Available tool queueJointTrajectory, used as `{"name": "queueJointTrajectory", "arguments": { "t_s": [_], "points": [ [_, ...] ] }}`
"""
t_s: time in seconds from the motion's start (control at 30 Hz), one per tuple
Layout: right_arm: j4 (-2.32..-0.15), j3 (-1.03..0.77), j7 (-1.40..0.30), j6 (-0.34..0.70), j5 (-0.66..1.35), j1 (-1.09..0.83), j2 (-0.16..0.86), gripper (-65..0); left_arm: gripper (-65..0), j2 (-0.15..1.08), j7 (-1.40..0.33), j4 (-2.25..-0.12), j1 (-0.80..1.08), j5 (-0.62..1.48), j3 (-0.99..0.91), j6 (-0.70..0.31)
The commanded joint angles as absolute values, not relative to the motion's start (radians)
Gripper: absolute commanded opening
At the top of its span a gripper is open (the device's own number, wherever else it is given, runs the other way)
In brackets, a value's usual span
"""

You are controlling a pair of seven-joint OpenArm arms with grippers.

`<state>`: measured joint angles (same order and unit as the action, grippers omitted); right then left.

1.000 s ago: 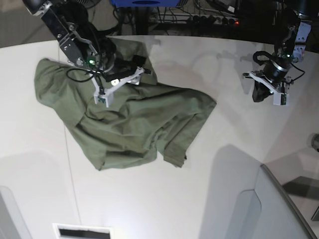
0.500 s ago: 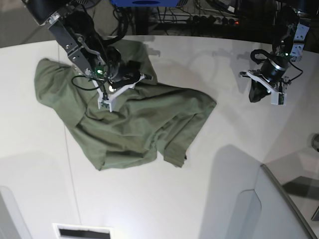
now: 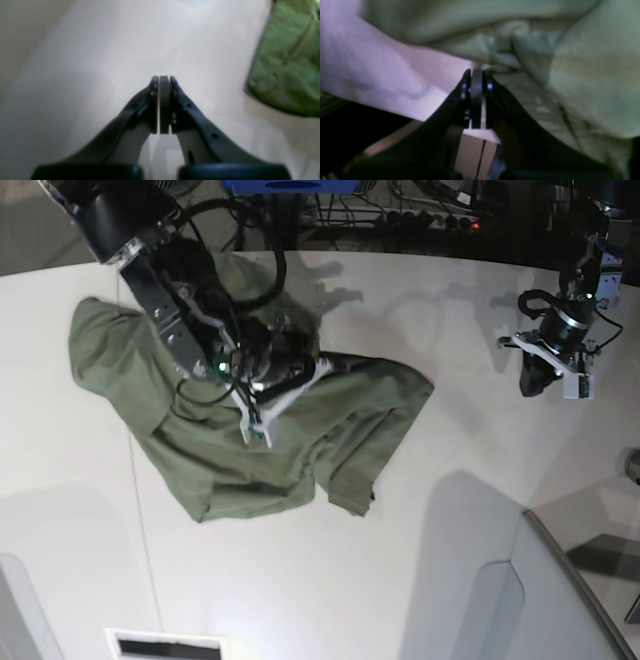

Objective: Layout the t-shirt on the table in an organized manner, then fold the t-shirt properly

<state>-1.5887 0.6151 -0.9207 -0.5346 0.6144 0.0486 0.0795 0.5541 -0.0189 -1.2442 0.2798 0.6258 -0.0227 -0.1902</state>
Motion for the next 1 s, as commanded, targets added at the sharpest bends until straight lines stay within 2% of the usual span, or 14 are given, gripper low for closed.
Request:
{"name": "queueJointTrajectory", "arguments": {
  "t_s": [0.0, 0.1, 0.27, 0.37, 0.47, 0.57, 0.7, 0.8, 0.9, 0.97],
  "points": [
    [-1.644, 0.613, -0.946, -0.526, 0.625, 0.096, 0.070, -65.0, -65.0, 0.576, 0.004, -1.256, 0.272, 0.631, -0.045, -0.194],
    [-1.650, 0.610, -1.013, -0.524, 0.621, 0.240, 0.073, -65.0, -65.0, 0.578, 0.004, -1.256, 0.271, 0.631, -0.081, -0.194],
    [-1.379, 0.541, -0.969, -0.509, 0.621, 0.483, 0.076, -65.0, -65.0, 0.579, 0.002, -1.254, 0.245, 0.631, -0.085, -0.194],
    [-1.356, 0.473, -0.967, -0.466, 0.625, 0.544, 0.076, -65.0, -65.0, 0.579, 0.002, -1.254, 0.242, 0.631, -0.085, -0.194],
    [-1.532, 0.476, -1.122, -0.466, 0.627, 0.530, 0.061, -65.0, -65.0, 0.579, 0.001, -1.248, 0.220, 0.631, -0.077, -0.194],
    [-1.713, 0.605, -1.236, -0.464, 0.628, 0.427, -0.010, -65.0, -65.0, 0.579, 0.001, -1.204, 0.206, 0.631, -0.076, -0.194],
    [-1.732, 0.780, -1.139, -0.461, 0.628, 0.305, -0.070, -64.8, -65.0, 0.578, 0.001, -1.167, 0.173, 0.631, -0.074, -0.194],
    [-1.730, 0.885, -1.063, -0.401, 0.628, 0.225, -0.091, -64.8, -65.0, 0.578, 0.001, -1.164, 0.163, 0.631, -0.074, -0.194],
    [-1.658, 0.911, -1.029, -0.344, 0.622, 0.188, -0.097, -64.8, -65.0, 0.578, -0.030, -1.164, 0.156, 0.631, -0.074, -0.194],
    [-1.601, 0.868, -1.021, -0.337, 0.625, 0.185, -0.096, -64.8, -65.0, 0.578, -0.041, -1.170, 0.156, 0.631, -0.076, -0.194]
  ]
}}
